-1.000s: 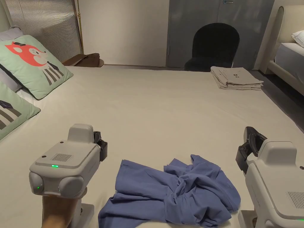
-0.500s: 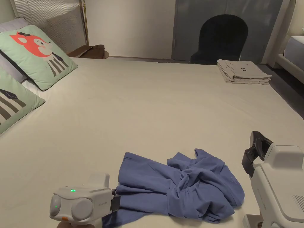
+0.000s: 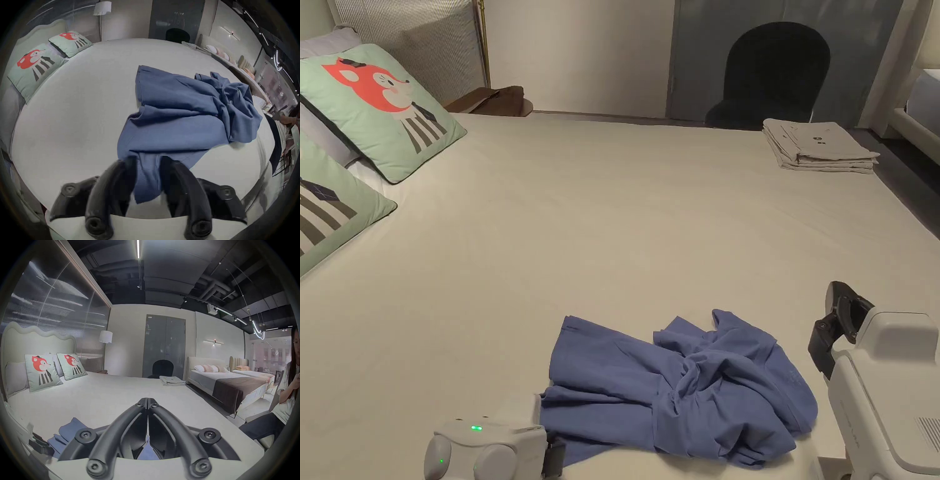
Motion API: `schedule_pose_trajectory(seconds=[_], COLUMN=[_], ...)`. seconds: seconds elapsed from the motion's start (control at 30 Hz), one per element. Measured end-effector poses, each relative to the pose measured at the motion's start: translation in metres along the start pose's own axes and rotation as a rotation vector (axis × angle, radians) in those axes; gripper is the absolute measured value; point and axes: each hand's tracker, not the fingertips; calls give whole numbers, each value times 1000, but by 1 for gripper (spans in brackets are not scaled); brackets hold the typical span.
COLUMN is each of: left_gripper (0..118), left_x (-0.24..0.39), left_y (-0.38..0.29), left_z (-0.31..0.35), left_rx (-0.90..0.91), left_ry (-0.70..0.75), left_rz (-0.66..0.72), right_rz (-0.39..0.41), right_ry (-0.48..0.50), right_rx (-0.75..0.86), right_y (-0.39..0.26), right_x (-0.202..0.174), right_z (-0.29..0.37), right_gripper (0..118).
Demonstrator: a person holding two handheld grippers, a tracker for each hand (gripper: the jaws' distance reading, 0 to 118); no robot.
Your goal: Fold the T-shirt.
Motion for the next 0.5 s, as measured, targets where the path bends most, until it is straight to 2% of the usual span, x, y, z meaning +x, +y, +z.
schedule_pose_trajectory(seconds=[0.07,0.1,0.13,0.17,0.27,0.37,0.5], left_gripper=[26,19,5,3,3,3,3], left_x=[6,7,8,9,12,15,10], left_y=[-1,-1,-1,0,4,10,24], left_z=[-1,0,2,3,11,32,46], left_rx=[-2,2,8,11,13,104,173], left_ry=[16,18,0,-37,-71,-113,-170], left_rz=[-60,-62,-58,-47,-29,-15,-1], right_rz=[-1,-6,-12,-16,-24,-55,-85], right_ry=[-2,-3,-4,-6,-10,-7,-24], right_rx=[-6,-10,-14,-19,-33,-83,-269], right_y=[-2,-3,-4,-5,-9,-11,-15], right_x=[2,2,3,4,7,13,22], right_z=[-1,-2,-3,-4,-8,-20,-64], right_gripper=[0,0,0,0,0,0,3])
